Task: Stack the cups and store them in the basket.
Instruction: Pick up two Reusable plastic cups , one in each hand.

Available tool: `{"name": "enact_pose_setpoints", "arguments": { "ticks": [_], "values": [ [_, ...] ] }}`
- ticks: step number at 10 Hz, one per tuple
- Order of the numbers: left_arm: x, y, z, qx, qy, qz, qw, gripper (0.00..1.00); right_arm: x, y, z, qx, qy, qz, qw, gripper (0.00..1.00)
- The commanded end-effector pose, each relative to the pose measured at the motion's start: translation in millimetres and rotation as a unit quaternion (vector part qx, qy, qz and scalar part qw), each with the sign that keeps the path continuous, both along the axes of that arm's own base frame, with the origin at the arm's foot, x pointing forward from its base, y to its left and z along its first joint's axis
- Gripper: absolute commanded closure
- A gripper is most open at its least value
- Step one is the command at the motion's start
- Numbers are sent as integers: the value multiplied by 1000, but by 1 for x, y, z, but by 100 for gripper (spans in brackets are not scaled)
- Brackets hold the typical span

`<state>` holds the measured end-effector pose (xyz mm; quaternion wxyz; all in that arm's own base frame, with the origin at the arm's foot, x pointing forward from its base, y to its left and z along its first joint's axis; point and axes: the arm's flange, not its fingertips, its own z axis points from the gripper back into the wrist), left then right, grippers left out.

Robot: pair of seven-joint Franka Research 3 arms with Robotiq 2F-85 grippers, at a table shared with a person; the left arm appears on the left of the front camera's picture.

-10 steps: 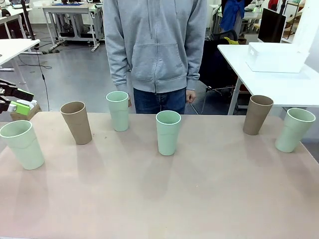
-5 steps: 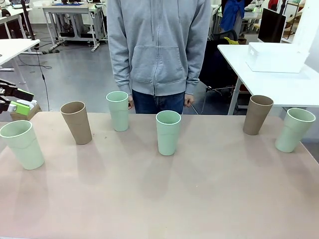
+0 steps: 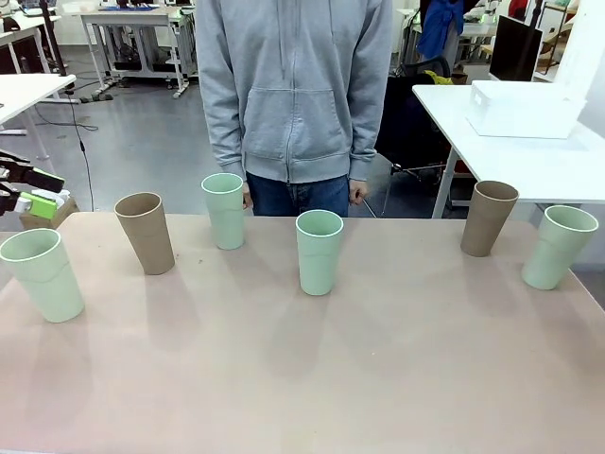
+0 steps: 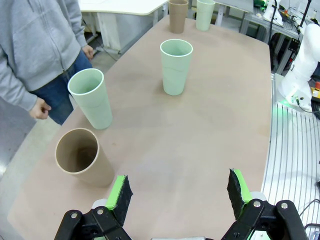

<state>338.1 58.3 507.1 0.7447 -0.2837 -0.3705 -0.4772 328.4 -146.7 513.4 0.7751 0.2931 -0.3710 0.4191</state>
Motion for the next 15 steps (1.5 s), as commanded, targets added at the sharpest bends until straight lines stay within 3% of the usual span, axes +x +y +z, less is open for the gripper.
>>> {"name": "enact_pose_setpoints", "arguments": {
  "ticks": [1,15],
  "values": [
    [1,0,1,-5,-5,-3,1000,0,2,-1,1,8,-15,6,1000,0],
    [1,0,1,-5,-5,-3,1000,0,2,-1,1,8,-15,6,1000,0]
  ]
}}
